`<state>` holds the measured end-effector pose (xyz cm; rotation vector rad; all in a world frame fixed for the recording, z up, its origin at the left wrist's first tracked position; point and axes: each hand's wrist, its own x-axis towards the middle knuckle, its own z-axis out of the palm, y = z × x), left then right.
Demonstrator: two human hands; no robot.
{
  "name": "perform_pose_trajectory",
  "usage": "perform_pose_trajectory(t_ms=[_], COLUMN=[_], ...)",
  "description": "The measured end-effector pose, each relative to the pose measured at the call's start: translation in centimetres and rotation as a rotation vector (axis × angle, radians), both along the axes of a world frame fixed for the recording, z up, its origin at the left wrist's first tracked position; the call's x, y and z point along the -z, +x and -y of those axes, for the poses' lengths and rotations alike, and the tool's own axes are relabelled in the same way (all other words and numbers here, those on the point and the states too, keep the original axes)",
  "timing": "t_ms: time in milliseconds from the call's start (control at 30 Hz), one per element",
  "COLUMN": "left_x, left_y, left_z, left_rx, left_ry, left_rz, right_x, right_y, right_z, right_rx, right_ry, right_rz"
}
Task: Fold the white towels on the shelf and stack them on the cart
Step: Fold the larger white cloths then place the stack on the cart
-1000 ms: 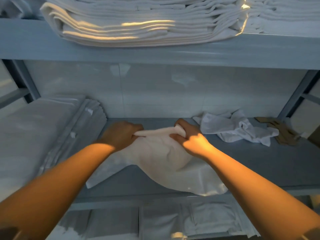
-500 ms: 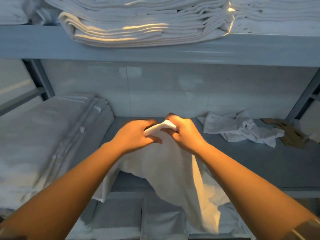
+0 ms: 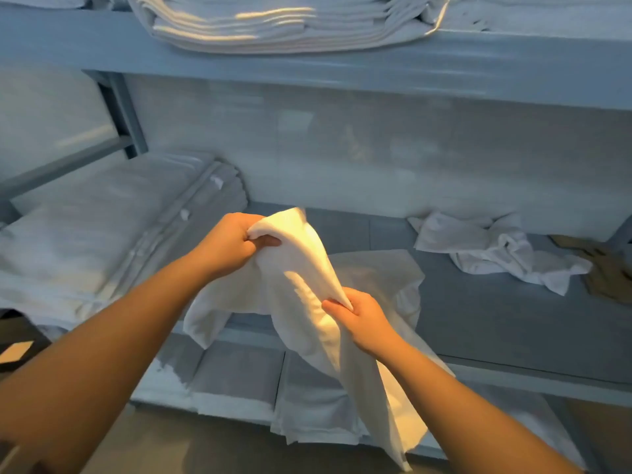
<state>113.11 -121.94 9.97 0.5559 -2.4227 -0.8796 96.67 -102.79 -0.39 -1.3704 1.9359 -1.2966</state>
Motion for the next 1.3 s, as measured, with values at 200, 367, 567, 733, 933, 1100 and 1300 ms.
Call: perform_pose_trajectory(t_ms=[200, 367, 567, 733, 933, 1100, 1300], left_x=[4.7, 10.4, 17.1, 22.1, 27.0, 28.8, 27.7], left_y=[6.7, 10.7, 13.7, 13.7, 13.5, 11.8, 6.6], left_z=[-1.9, -2.9, -2.7, -1.5, -0.1, 0.4, 1.5], left_rx=[-0.170, -0.354, -0.475, -0.450, -0.335, -0.156, -0.206], left_ry=[0.058, 0.141, 0.218, 0.288, 0.273, 0.250, 0.189], left_rz=[0.117, 0.139, 0.237, 0.300, 0.541, 0.689, 0.531], right_x=[4.2, 8.0, 11.2, 14.2, 18.3, 21.5, 21.2], right_y=[3.3, 4.2, 2.7, -1.9, -2.6, -2.6, -3.2], right_z=[0.6, 2.5, 7.8, 15.3, 20.0, 20.5, 20.1], right_rx=[-0.216, -0.376, -0.441, -0.304, -0.314, -0.280, -0.241], right_ry=[0.114, 0.257, 0.224, 0.384, 0.533, 0.565, 0.533], right_rz=[-0.009, -0.073, -0.288, -0.854, -1.071, -0.935, -0.966])
